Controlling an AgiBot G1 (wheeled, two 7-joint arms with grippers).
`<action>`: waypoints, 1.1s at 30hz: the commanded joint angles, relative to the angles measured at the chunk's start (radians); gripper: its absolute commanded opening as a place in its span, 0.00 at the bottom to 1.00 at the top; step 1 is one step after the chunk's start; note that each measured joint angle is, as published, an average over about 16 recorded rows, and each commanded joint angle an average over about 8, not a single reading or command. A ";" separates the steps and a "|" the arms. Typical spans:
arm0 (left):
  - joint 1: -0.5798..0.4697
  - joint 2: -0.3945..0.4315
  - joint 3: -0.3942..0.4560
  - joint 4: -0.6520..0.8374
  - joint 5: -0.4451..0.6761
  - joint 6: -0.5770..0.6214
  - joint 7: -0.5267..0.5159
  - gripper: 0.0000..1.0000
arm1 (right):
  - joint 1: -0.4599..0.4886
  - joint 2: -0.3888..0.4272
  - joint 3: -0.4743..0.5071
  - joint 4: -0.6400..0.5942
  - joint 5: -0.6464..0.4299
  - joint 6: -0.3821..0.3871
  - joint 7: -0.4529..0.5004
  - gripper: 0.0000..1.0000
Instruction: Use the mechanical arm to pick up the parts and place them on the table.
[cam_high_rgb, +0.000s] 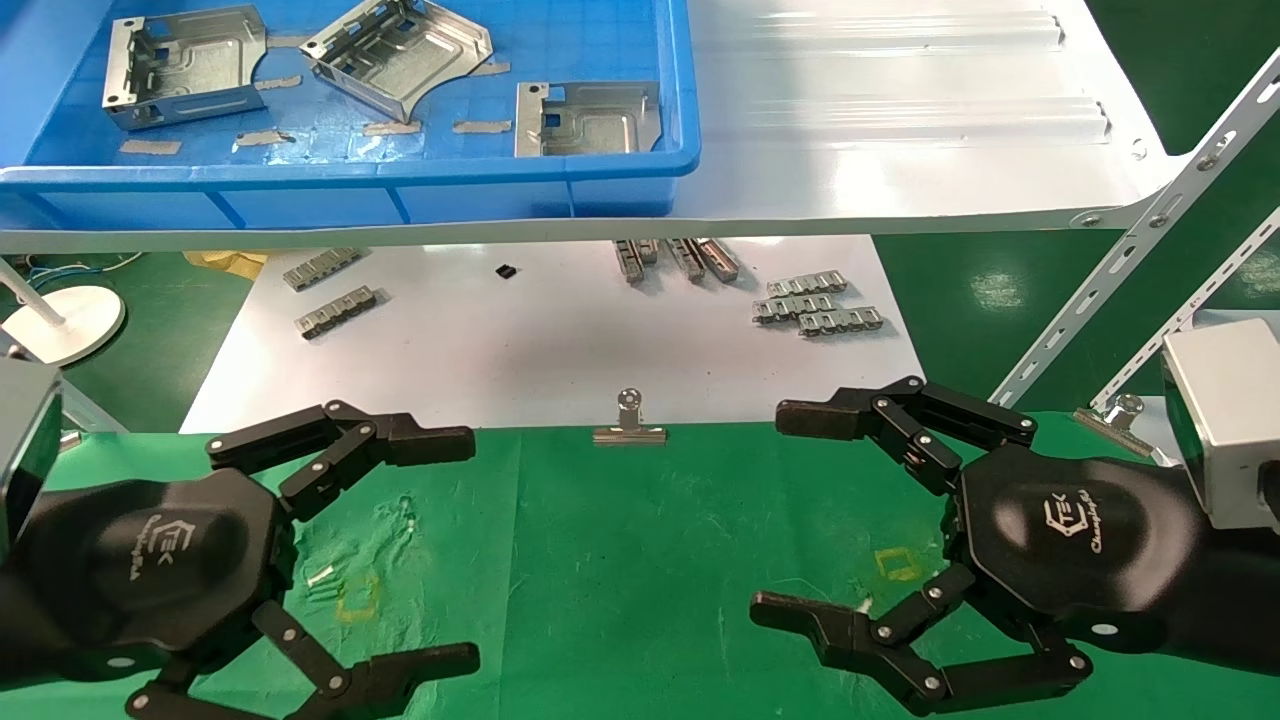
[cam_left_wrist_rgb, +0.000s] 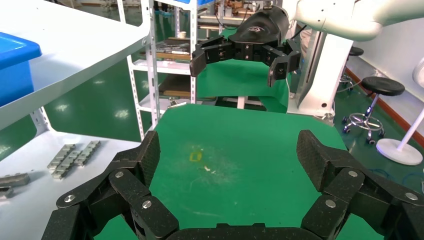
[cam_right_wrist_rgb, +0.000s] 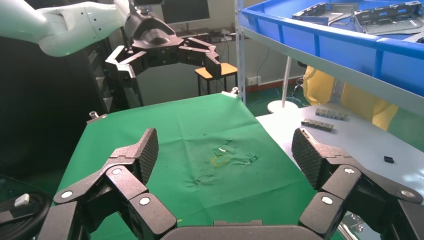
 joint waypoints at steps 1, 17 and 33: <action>0.000 0.000 0.000 0.000 0.000 0.000 0.000 1.00 | 0.000 0.000 0.000 0.000 0.000 0.000 0.000 1.00; 0.000 0.000 0.000 0.000 0.000 0.000 0.000 1.00 | 0.000 0.000 0.000 0.000 0.000 0.000 0.000 1.00; 0.000 0.000 0.000 0.000 0.000 0.000 0.000 1.00 | 0.000 0.000 0.000 0.000 0.000 0.000 0.000 0.00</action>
